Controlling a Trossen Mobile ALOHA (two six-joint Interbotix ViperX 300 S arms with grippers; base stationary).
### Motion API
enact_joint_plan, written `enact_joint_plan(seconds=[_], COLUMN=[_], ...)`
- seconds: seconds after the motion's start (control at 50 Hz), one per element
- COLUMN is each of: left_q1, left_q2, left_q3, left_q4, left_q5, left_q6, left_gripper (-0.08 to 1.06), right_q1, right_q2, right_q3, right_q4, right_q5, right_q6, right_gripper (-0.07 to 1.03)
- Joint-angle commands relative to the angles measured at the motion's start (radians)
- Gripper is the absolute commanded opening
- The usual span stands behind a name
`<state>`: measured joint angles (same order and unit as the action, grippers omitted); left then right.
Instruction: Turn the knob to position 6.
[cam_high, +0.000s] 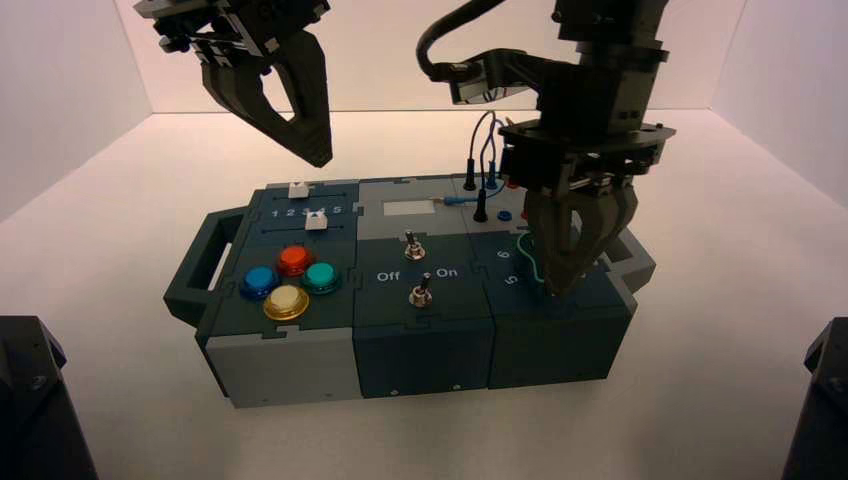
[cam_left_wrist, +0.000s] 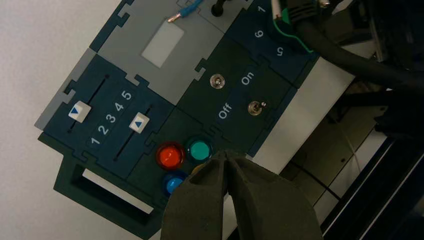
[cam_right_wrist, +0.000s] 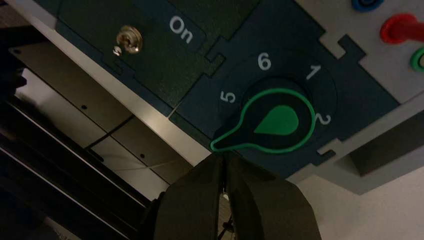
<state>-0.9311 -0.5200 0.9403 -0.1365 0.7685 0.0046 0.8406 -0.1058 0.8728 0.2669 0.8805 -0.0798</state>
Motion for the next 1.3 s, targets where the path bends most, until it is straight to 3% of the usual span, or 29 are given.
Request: enact_joint_plan(seconds=[0.02,0.82,1.3], left_q1=[-0.003,-0.002,-0.003], left_q2=[-0.021,-0.025,-0.025], left_q3=[-0.011,0.005,0.018], left_q4=[0.002,0.011,0.018], left_q5=[0.002,0.006,0.006], left_q6=[0.002,0.003,0.011], left_gripper=[-0.03,-0.03,-0.03], right_q1=[0.008,0.017,0.012], right_q2=[0.005,0.101,0.141], right_q3=[-0.040,-0.152,-0.201], right_q4=[0.006,-0.002,-0.034], right_q5=[-0.002,0.002,0.009], right_q6=[0.003,0.005,0.006], right_gripper=[-0.02,-0.02,-0.02])
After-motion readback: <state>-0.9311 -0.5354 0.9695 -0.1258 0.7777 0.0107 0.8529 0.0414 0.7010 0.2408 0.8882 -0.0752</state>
